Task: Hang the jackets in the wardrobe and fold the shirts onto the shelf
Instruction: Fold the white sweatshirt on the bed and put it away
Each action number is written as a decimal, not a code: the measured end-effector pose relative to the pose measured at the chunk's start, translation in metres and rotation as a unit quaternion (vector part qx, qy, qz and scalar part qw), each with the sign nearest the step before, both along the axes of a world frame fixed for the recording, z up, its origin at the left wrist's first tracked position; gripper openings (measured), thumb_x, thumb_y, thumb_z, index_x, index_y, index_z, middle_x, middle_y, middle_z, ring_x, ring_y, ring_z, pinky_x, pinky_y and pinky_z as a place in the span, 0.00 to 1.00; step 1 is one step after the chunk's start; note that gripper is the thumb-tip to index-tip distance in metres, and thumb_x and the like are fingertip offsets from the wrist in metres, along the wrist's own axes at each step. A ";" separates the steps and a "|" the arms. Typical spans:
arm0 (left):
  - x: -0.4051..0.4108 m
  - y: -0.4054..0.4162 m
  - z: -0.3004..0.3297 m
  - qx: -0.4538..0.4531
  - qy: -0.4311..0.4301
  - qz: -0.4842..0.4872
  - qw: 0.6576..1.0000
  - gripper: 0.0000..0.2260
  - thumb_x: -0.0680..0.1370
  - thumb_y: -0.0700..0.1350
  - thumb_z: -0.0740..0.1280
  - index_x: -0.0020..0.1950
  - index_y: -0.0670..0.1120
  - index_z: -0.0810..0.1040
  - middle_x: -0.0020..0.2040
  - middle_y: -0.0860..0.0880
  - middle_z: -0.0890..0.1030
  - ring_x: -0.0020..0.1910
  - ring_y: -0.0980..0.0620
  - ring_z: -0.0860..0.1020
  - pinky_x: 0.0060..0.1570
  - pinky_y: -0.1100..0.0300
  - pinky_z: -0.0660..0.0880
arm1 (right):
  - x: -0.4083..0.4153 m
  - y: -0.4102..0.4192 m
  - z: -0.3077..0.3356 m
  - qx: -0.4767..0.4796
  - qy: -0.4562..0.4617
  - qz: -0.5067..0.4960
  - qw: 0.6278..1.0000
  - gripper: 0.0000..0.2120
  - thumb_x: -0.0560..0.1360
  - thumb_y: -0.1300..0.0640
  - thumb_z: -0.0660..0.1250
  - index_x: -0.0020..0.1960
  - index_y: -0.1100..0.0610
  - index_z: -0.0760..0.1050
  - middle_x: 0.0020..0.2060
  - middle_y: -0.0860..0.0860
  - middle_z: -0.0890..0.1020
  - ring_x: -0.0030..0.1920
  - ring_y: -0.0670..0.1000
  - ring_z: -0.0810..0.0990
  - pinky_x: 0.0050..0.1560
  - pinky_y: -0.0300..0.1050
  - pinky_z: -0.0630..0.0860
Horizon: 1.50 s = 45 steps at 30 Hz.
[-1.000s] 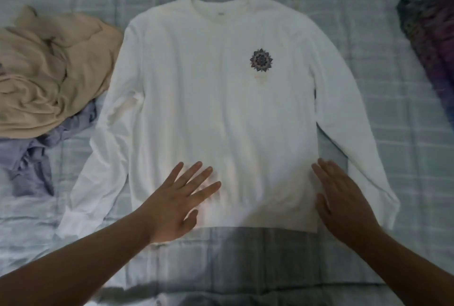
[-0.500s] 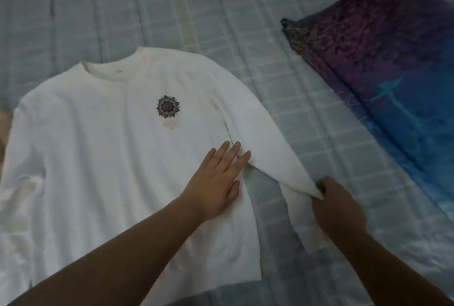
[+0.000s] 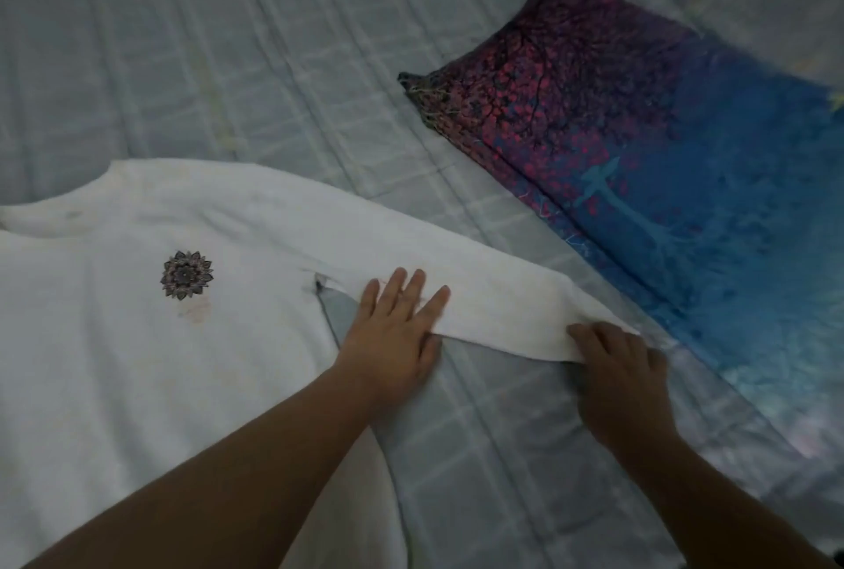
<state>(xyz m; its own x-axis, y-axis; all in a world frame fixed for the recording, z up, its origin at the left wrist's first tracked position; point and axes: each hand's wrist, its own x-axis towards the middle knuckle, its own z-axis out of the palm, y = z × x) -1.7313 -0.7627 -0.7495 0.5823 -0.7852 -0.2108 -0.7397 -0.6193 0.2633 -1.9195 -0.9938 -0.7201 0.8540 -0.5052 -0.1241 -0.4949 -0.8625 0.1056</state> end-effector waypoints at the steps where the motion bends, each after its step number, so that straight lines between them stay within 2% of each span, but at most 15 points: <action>1: -0.001 -0.001 -0.003 0.004 0.000 0.004 1.000 0.28 0.80 0.59 0.47 0.80 0.57 0.50 0.81 0.46 0.50 0.80 0.43 0.45 0.75 0.44 0.39 | -0.005 0.003 -0.005 0.041 -0.021 -0.016 0.999 0.29 0.63 0.61 0.67 0.65 0.51 0.75 0.60 0.54 0.76 0.58 0.58 0.72 0.59 0.59 0.68; 4: -0.004 -0.003 0.000 -0.009 -0.007 0.018 1.000 0.27 0.81 0.60 0.46 0.80 0.57 0.52 0.81 0.47 0.52 0.80 0.45 0.46 0.75 0.43 0.41 | -0.003 0.011 0.002 0.167 -0.235 -0.151 0.946 0.27 0.61 0.63 0.61 0.59 0.58 0.78 0.57 0.57 0.77 0.59 0.58 0.72 0.63 0.51 0.65; 6: 0.006 -0.001 0.007 -0.030 -0.011 0.037 0.999 0.26 0.80 0.57 0.47 0.78 0.55 0.60 0.79 0.46 0.60 0.79 0.43 0.54 0.75 0.41 0.49 | 0.003 0.004 0.004 0.187 -0.289 -0.269 0.900 0.24 0.66 0.60 0.60 0.61 0.62 0.75 0.57 0.63 0.76 0.59 0.62 0.72 0.64 0.53 0.65; 9: 0.055 0.006 0.008 -0.041 -0.024 0.056 0.997 0.25 0.79 0.51 0.52 0.76 0.51 0.65 0.76 0.42 0.67 0.75 0.38 0.63 0.73 0.41 0.60 | 0.014 -0.023 -0.001 0.190 -0.152 -0.325 0.914 0.24 0.74 0.53 0.69 0.66 0.63 0.73 0.60 0.66 0.76 0.61 0.67 0.73 0.64 0.60 0.67; 12: 0.112 0.007 0.015 -0.023 -0.024 0.089 0.995 0.27 0.77 0.41 0.61 0.76 0.49 0.66 0.75 0.40 0.66 0.71 0.36 0.67 0.69 0.43 0.67 | 0.027 -0.045 -0.002 0.199 -0.053 -0.312 0.928 0.20 0.70 0.54 0.74 0.60 0.60 0.78 0.53 0.62 0.81 0.56 0.64 0.78 0.57 0.57 0.73; 14: 0.135 0.000 0.020 0.002 -0.014 0.107 0.994 0.26 0.76 0.41 0.62 0.75 0.50 0.67 0.74 0.43 0.68 0.67 0.37 0.68 0.63 0.44 0.72 | 0.038 -0.057 0.003 0.230 -0.020 -0.332 0.914 0.16 0.70 0.54 0.73 0.56 0.59 0.79 0.50 0.60 0.81 0.52 0.62 0.79 0.55 0.54 0.75; 18: 0.162 -0.016 0.019 0.018 0.036 0.112 0.993 0.18 0.73 0.52 0.59 0.63 0.58 0.72 0.62 0.49 0.74 0.59 0.41 0.70 0.57 0.42 0.73 | 0.049 -0.072 0.016 0.369 -0.056 -0.374 0.849 0.13 0.73 0.64 0.70 0.57 0.60 0.78 0.48 0.59 0.80 0.49 0.60 0.78 0.52 0.53 0.74; 20: 0.170 -0.019 0.023 -0.001 0.072 0.153 0.986 0.15 0.74 0.51 0.63 0.61 0.54 0.75 0.58 0.45 0.72 0.57 0.41 0.70 0.58 0.44 0.72 | 0.053 -0.078 0.030 0.443 -0.064 -0.402 0.799 0.12 0.74 0.67 0.66 0.55 0.58 0.76 0.48 0.59 0.79 0.50 0.60 0.78 0.54 0.55 0.75; 23: 0.180 -0.022 0.028 -0.011 0.097 0.179 0.979 0.10 0.76 0.47 0.67 0.56 0.48 0.76 0.53 0.44 0.68 0.54 0.39 0.73 0.56 0.46 0.73 | 0.059 -0.088 0.048 0.490 -0.138 -0.433 0.744 0.11 0.73 0.72 0.62 0.47 0.58 0.76 0.41 0.60 0.77 0.41 0.58 0.76 0.43 0.48 0.73; 27: 0.199 -0.033 0.040 -0.105 0.119 0.228 0.961 0.02 0.78 0.44 0.64 0.47 0.50 0.72 0.49 0.45 0.75 0.47 0.43 0.75 0.47 0.53 0.71 | 0.076 -0.103 0.063 0.380 -0.294 -0.408 0.776 0.05 0.68 0.64 0.66 0.42 0.57 0.77 0.37 0.57 0.77 0.39 0.56 0.75 0.43 0.49 0.72; 29: 0.208 -0.040 0.048 -0.141 0.105 0.261 0.949 0.03 0.79 0.45 0.64 0.46 0.49 0.72 0.43 0.47 0.77 0.43 0.44 0.74 0.43 0.55 0.67 | 0.089 -0.107 0.069 0.326 -0.322 -0.387 0.800 0.09 0.66 0.57 0.63 0.45 0.55 0.77 0.37 0.54 0.77 0.39 0.54 0.74 0.43 0.46 0.72; 31: 0.213 -0.046 0.058 -0.147 0.097 0.267 0.948 0.03 0.78 0.45 0.65 0.45 0.49 0.72 0.40 0.48 0.77 0.41 0.45 0.74 0.42 0.55 0.68 | 0.101 -0.113 0.072 0.272 -0.328 -0.356 0.832 0.13 0.67 0.54 0.60 0.49 0.55 0.77 0.40 0.54 0.78 0.41 0.55 0.75 0.44 0.46 0.70; 34: 0.219 -0.057 0.057 -0.127 0.092 0.263 0.952 0.04 0.79 0.44 0.64 0.44 0.50 0.72 0.41 0.48 0.77 0.43 0.44 0.75 0.41 0.54 0.69 | 0.118 -0.128 0.067 0.207 -0.330 -0.302 0.870 0.08 0.77 0.61 0.61 0.55 0.59 0.76 0.46 0.54 0.77 0.47 0.53 0.73 0.49 0.45 0.66; 39: 0.208 -0.060 0.022 -0.102 0.093 0.247 0.959 0.03 0.79 0.43 0.63 0.51 0.49 0.75 0.52 0.44 0.74 0.51 0.40 0.76 0.48 0.50 0.72 | 0.130 -0.145 0.036 0.153 -0.270 -0.284 0.907 0.08 0.80 0.61 0.61 0.57 0.63 0.73 0.54 0.61 0.74 0.54 0.60 0.74 0.54 0.51 0.68; 45: 0.208 -0.055 0.001 -0.138 0.070 0.236 0.959 0.09 0.78 0.43 0.64 0.57 0.46 0.74 0.59 0.43 0.70 0.48 0.39 0.76 0.50 0.49 0.73 | 0.133 -0.145 0.020 0.154 -0.269 -0.319 0.896 0.10 0.79 0.56 0.61 0.55 0.63 0.70 0.53 0.61 0.75 0.54 0.60 0.75 0.53 0.52 0.70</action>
